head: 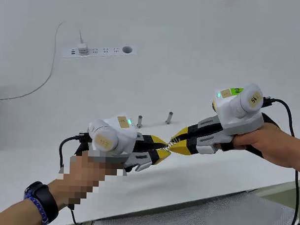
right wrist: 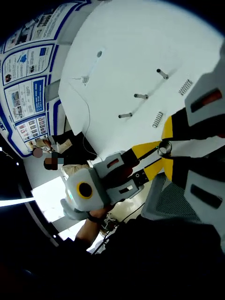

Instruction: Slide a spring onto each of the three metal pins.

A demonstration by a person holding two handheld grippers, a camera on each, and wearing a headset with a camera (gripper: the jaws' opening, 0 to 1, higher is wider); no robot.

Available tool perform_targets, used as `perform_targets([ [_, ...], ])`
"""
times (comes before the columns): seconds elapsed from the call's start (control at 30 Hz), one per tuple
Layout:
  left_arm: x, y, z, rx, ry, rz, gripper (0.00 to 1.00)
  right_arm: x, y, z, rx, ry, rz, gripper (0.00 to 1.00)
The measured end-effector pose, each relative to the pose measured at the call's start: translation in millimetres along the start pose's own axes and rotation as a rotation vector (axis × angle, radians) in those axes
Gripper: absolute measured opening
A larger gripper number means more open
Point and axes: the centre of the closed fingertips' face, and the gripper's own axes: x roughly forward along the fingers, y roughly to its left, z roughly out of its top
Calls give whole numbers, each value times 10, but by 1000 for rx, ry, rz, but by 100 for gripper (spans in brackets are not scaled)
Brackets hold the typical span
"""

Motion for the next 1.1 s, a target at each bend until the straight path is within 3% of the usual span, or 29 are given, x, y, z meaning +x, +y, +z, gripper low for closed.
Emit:
perform_targets([
  [0.27, -10, -38, 57, 4, -16, -21, 10, 25, 51, 2, -37, 22, 41, 14],
  [0.6, -43, -98, 37, 43, -7, -56, 10, 53, 145, 4, -64, 48, 96, 13],
  [0.8, -56, -137, -56, 42, 7, -67, 10, 130, 210, -42, -91, 81, 113, 12],
  [1.1, -141, -116, -211, -9, 16, -32, 11, 253, 245, -83, -110, 104, 113, 12],
])
